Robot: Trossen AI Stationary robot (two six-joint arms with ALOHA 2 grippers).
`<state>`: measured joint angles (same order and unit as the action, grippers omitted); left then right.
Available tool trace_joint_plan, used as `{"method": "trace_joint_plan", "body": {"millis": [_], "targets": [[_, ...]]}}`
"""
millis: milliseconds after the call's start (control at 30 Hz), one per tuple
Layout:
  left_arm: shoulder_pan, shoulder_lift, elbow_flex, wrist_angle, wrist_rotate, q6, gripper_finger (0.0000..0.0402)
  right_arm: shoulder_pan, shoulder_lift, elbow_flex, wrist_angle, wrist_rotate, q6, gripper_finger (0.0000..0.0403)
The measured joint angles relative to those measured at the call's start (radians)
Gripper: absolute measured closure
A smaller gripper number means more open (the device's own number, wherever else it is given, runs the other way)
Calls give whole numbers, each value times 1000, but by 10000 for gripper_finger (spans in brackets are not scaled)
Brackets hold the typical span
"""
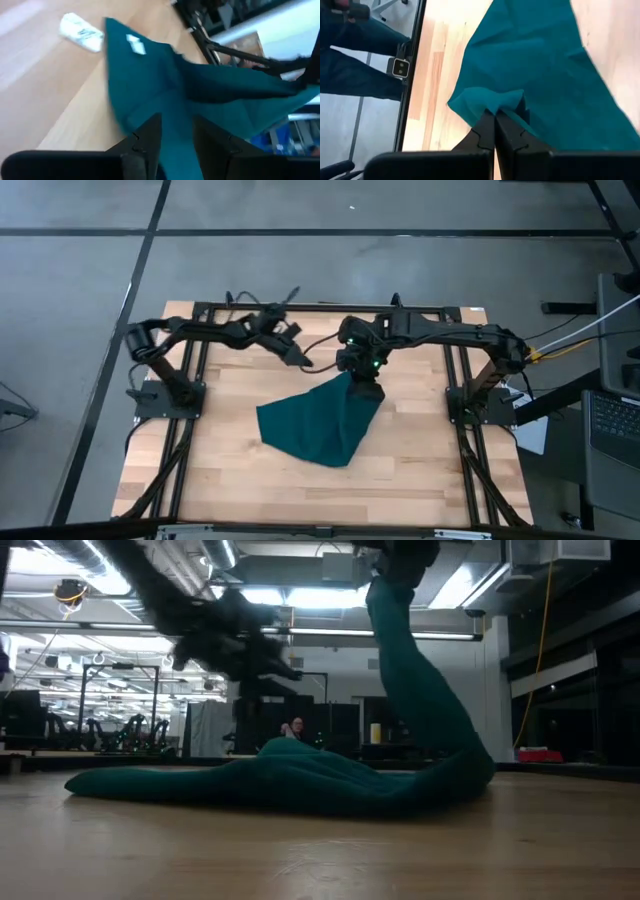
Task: Fold microfiber towels
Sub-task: Fold the dark green napkin
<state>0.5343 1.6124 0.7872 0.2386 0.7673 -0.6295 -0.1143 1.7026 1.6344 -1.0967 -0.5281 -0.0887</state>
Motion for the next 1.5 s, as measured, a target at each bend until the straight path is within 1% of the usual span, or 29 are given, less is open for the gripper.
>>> {"method": "trace_joint_plan", "body": {"millis": [133,200,300,367,433,567,667,800,1033,1333,1500], "targets": [[-35,114,148,-64,36,60,268,0,-2,0,1,-8,3,403],[-51,158,220,-163,36,136,252,0,-1,0,1,-12,16,403],[-64,214,303,-368,23,280,234,0,-1,0,0,-15,14,403],[-71,244,333,-472,3,368,226,0,-1,0,1,-15,1,403],[-76,265,343,-524,-9,422,223,0,-1,0,6,-15,-10,403],[-76,288,346,-509,-17,433,224,-3,-1,0,30,-20,-24,403],[-76,289,346,-474,-17,421,229,-6,-1,0,60,-47,-19,403],[-76,289,346,-426,-17,388,230,-8,-1,0,80,-53,-16,403],[-79,296,346,-412,-29,380,231,-19,-1,0,80,-67,3,403],[-137,375,345,-411,-20,378,231,-20,-1,0,81,-90,16,403],[-157,388,345,-383,-20,365,231,-20,-1,0,82,-95,23,403]]}}
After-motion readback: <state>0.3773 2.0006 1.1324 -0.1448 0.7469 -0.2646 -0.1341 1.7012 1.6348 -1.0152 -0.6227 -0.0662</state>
